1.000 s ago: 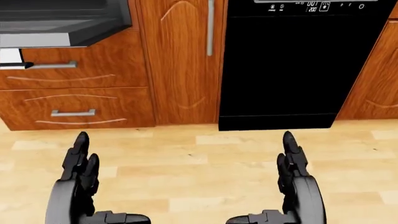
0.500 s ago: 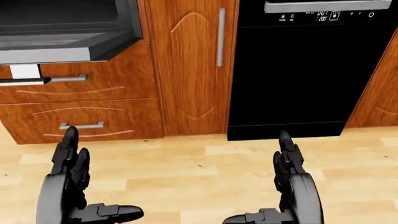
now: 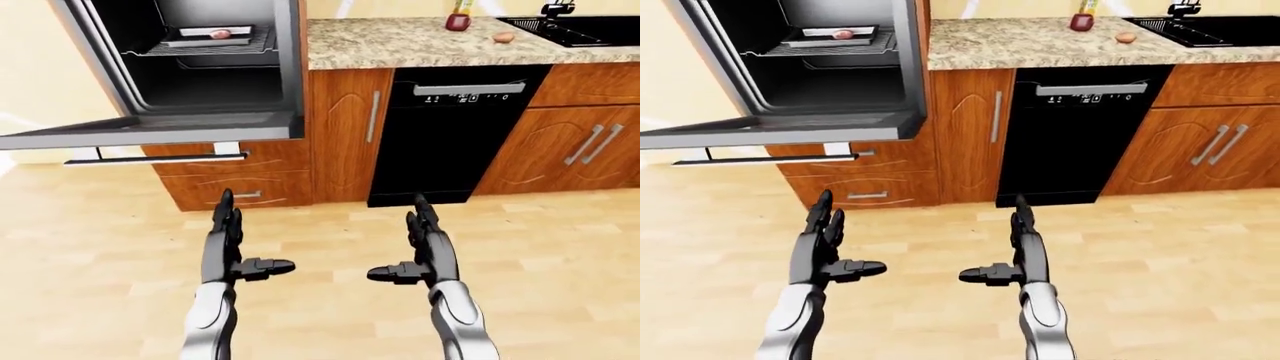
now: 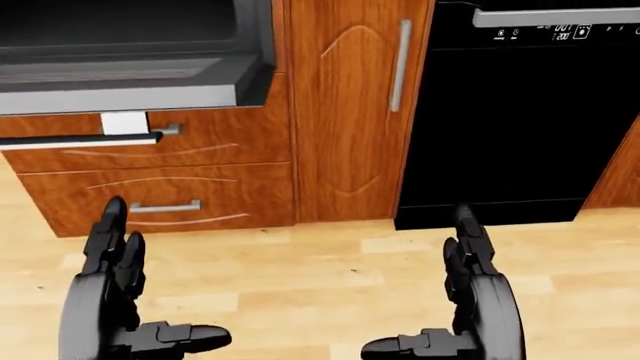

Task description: Close the oven door.

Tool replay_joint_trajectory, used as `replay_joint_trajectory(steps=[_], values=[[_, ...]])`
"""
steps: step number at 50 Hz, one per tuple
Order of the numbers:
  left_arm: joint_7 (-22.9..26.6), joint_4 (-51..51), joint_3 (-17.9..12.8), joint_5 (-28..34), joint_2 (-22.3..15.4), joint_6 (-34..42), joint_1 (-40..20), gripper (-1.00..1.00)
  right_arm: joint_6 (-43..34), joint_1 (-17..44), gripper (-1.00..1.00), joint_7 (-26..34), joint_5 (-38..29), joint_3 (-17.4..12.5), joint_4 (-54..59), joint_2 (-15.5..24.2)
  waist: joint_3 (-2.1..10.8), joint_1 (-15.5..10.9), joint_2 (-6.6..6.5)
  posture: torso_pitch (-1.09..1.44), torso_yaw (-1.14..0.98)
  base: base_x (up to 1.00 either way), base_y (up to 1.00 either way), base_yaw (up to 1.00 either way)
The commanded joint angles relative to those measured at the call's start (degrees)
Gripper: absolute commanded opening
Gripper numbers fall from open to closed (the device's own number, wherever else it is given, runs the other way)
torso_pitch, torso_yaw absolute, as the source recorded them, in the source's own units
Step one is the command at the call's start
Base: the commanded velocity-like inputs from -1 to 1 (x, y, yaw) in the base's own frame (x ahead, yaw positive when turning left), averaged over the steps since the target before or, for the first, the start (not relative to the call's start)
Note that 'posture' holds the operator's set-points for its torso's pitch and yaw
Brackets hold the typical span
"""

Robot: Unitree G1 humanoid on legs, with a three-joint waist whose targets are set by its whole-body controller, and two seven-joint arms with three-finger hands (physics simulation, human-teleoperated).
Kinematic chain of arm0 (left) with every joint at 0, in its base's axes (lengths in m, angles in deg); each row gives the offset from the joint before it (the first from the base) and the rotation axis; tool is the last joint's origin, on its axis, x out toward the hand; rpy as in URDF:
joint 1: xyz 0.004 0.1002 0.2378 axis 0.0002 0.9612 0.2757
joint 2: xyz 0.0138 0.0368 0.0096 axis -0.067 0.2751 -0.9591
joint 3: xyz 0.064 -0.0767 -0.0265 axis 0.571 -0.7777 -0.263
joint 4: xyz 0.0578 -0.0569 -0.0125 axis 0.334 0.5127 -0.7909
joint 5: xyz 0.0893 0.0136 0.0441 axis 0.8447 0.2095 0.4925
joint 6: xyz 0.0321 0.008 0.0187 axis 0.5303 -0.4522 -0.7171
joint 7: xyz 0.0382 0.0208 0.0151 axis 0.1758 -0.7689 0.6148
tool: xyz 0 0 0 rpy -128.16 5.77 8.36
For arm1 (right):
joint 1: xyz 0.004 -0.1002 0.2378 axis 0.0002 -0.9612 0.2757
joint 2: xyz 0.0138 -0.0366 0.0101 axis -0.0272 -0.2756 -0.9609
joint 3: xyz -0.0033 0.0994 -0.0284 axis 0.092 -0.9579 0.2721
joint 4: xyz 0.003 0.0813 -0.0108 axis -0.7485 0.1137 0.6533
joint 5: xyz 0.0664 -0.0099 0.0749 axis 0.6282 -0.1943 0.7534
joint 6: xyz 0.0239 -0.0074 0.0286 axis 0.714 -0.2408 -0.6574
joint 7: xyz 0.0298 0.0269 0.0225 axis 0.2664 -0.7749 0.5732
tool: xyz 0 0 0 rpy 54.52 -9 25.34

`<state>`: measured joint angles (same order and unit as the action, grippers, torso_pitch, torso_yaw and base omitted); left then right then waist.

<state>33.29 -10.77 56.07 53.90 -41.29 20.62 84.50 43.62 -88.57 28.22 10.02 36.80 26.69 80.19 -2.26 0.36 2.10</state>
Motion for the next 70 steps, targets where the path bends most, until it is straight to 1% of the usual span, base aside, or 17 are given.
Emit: replay_joint_trajectory(steps=[1, 3, 4, 9, 13, 16, 18, 28, 31, 32, 35, 39, 44, 46, 58, 65, 70], values=[[0.1, -2.3, 0.0, -0.2, -0.1, -1.6, -1.0, 1.00, 1.6, 0.9, 1.00, -0.1, 0.5, 0.0, -1.9, 0.2, 0.69, 0.1, 0.26, 0.00, 0.00, 0.00, 0.42, 0.00], [0.0, -2.7, 0.0, -0.1, -0.1, -1.2, -1.1, 1.00, 1.6, 0.9, 1.00, -0.1, 0.7, 0.1, -1.9, 0.2, 1.67, 0.4, 3.25, 0.00, 0.00, 0.00, 0.41, 0.00], [0.0, -2.3, -0.1, -0.2, -0.1, -1.4, -1.3, 1.00, 1.6, 0.9, 1.00, -0.1, 0.7, 0.1, -1.8, 0.2, 1.01, 1.1, 0.51, 0.00, 0.00, 0.00, 0.41, 0.00], [-0.1, -2.1, -0.2, -0.1, -0.2, -1.6, -1.3, 1.00, 2.1, 1.0, 1.00, -0.1, 0.7, 0.2, -1.1, 0.2, 1.86, 0.7, 0.73, 0.00, 0.00, 0.00, 0.41, 0.00], [-0.1, -2.2, -0.1, 0.0, -0.2, -1.6, -1.2, 1.00, 2.2, 0.9, 1.00, 0.0, 0.7, 0.3, -1.1, 0.2, 0.98, 0.8, -3.03, 0.00, 0.00, 0.00, 0.41, 0.00], [-0.1, -2.3, -0.1, 0.0, -0.2, -1.4, -1.3, 1.00, 2.1, 0.9, 1.00, 0.0, 0.7, 0.3, -1.1, 0.2, 3.01, 0.8, -7.85, 0.00, 0.00, 0.00, 0.41, 0.00], [-0.1, -2.2, -0.2, 0.0, -0.2, -1.6, -1.3, 1.00, 2.1, 0.9, 1.00, 0.0, 0.7, 0.3, -1.1, 0.2, 1.02, 0.1, -6.09, 0.00, 0.00, 0.00, 0.43, 0.00], [-0.1, -1.9, -0.3, -0.2, -0.3, -1.5, -1.4, 1.00, 2.0, 0.9, 1.00, 0.0, 0.7, 0.4, -1.3, 0.2, 0.90, 0.0, -0.51, 0.00, 0.00, 0.00, 0.41, 0.00], [-0.2, -2.0, -0.3, -0.2, -0.3, -1.5, -1.4, 1.00, 2.1, 0.9, 1.00, 0.0, 0.7, 0.5, -1.1, 0.1, 1.60, 0.3, 2.72, 0.00, 0.00, 0.00, 0.41, 0.00], [-0.2, -1.8, -0.4, -0.3, -0.3, -1.5, -1.6, 1.00, 2.0, 0.9, 1.00, 0.0, 0.7, 0.5, -1.2, 0.1, 1.13, 0.9, 0.19, 0.00, 0.00, 0.00, 0.40, 0.00], [-0.2, -2.2, -0.3, -0.2, -0.3, -1.4, -1.4, 1.00, 1.9, 0.8, 1.00, 0.0, 0.6, 0.5, -1.4, 0.2, 1.97, 0.7, 1.39, 0.00, 0.00, 0.00, 0.41, 0.00], [-0.2, -1.8, -0.4, -0.3, -0.4, -1.5, -1.7, 1.00, 1.8, 0.9, 1.00, 0.0, 0.6, 0.6, -1.4, 0.1, 1.20, 0.6, -0.84, 0.00, 0.00, 0.00, 0.41, 0.00], [-0.1, -1.4, -0.4, -0.2, -0.4, -1.9, -1.7, 1.00, 1.9, 0.8, 1.00, 0.0, 0.6, 0.6, -1.5, 0.1, 2.99, 0.7, -7.83, 0.00, 0.00, 0.00, 0.41, 0.00], [-0.1, -1.1, -0.4, -0.1, -0.4, -2.1, -1.6, 1.00, 2.2, 0.6, 1.00, 0.1, 0.7, 0.5, -1.3, 0.1, 0.98, 0.0, -6.06, 0.00, 0.00, 0.00, 0.42, 0.00], [-0.3, -1.4, -0.5, -0.1, -0.5, -1.8, -1.9, 1.00, 2.2, 0.8, 1.00, 0.1, 0.6, 0.5, -0.9, 0.1, 1.27, 0.3, 2.15, 0.00, 0.00, 0.00, 0.41, 0.00], [-0.3, -0.9, -0.7, -0.2, -0.6, -2.0, -2.1, 1.00, 2.4, 0.6, 1.00, 0.0, 0.5, 0.5, -0.7, 0.1, 1.75, 0.5, 0.26, 0.00, 0.00, 0.00, 0.41, 0.00], [-0.3, -0.9, -0.7, -0.2, -0.7, -2.1, -2.1, 1.00, 2.6, 0.5, 1.00, 0.1, 0.6, 0.4, -0.7, 0.2, 1.58, 0.7, -5.55, 0.00, 0.00, 0.00, 0.41, 0.00]])
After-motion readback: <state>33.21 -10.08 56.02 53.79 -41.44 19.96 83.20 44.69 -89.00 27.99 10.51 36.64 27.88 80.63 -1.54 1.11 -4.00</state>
